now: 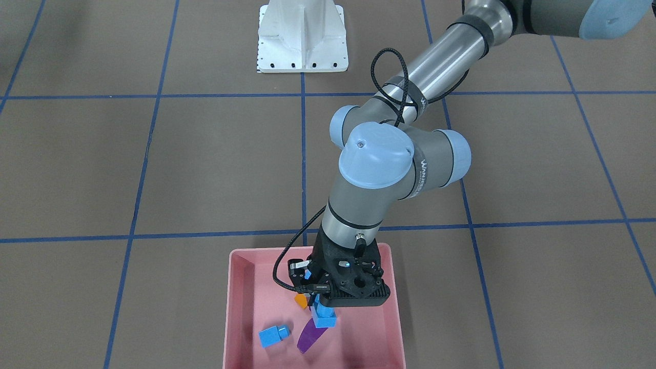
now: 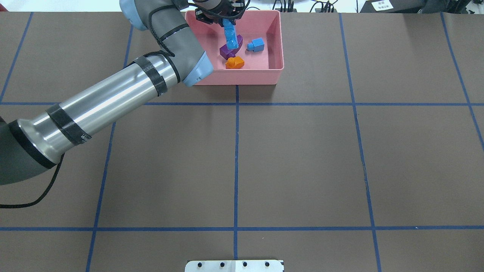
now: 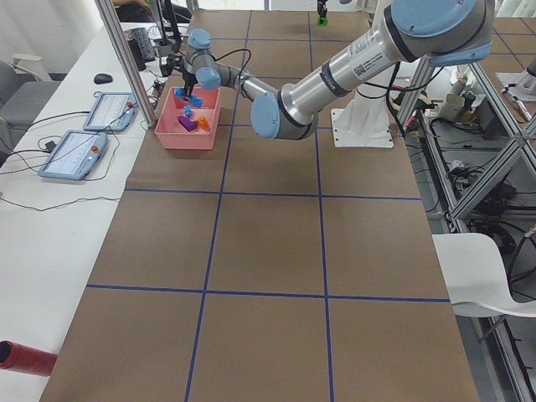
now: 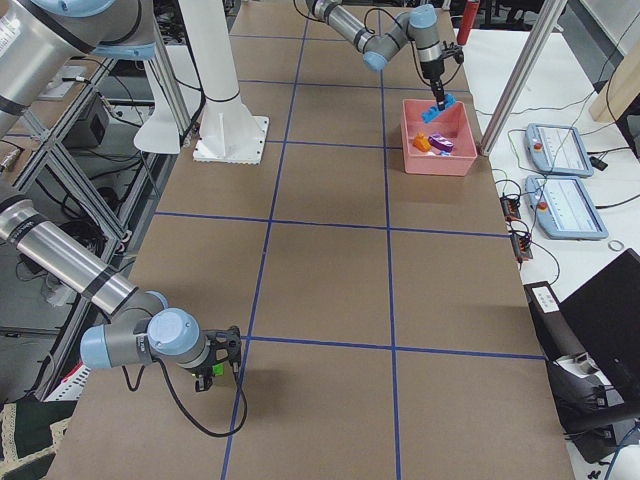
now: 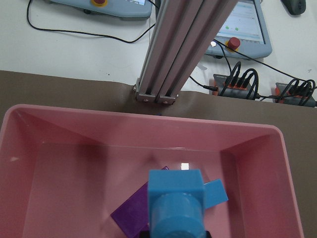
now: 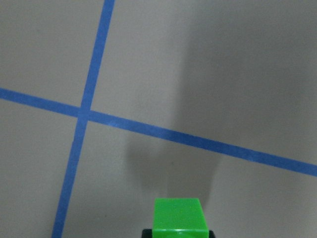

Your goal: Put all blocks into box

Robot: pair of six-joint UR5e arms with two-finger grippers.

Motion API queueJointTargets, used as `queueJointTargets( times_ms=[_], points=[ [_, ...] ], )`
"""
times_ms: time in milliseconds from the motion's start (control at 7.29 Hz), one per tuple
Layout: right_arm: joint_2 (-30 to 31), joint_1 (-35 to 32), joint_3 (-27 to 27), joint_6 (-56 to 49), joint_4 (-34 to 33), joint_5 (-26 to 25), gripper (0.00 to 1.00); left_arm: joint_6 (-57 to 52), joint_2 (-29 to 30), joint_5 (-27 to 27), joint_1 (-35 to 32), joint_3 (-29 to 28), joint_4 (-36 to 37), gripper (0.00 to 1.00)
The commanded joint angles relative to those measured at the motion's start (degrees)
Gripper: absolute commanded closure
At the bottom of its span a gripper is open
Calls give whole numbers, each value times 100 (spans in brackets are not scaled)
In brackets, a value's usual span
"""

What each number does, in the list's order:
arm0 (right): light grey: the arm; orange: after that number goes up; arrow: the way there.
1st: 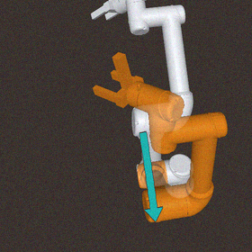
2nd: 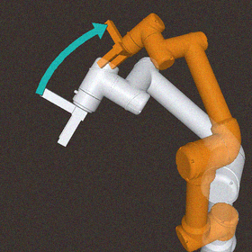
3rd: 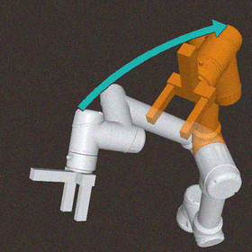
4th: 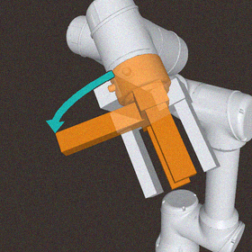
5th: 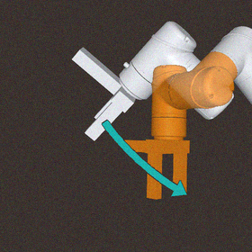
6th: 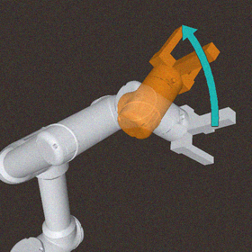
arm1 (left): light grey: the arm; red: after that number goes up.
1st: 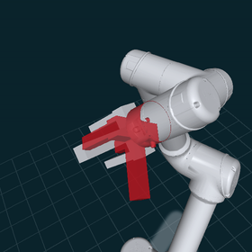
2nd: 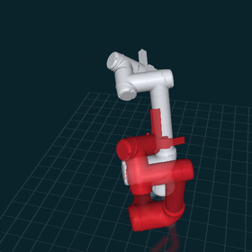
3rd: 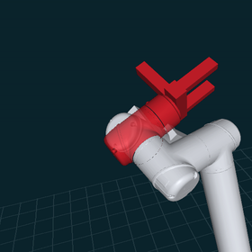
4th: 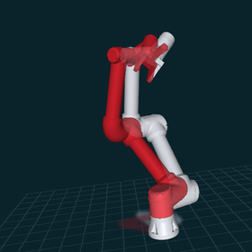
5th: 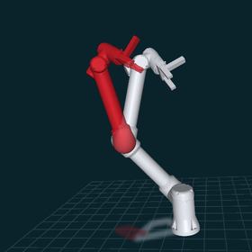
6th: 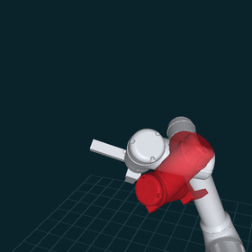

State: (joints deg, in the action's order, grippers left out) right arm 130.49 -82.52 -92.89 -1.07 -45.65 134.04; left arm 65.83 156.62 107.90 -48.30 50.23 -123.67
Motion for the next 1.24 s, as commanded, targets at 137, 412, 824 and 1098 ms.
queueJointTargets(
  times_ms=[137, 412, 824, 1098],
  points=[
    [-511, -1340, -755, -1556, -2042, -896, 100, 9, 0, -6, 40, -5, 1, 100],
    [-2245, -2623, -1213, -3356, -5542, -1071, 100, 9, -9, -14, 31, -13, -17, 100],
    [-4483, -2770, -1127, -3682, -7850, -1600, 100, 9, -9, -173, 31, -119, -26, 48],
    [-5310, -2377, -934, -3489, -7968, -1338, 100, 26, -9, -120, -30, -32, -61, 0]
  ],
)
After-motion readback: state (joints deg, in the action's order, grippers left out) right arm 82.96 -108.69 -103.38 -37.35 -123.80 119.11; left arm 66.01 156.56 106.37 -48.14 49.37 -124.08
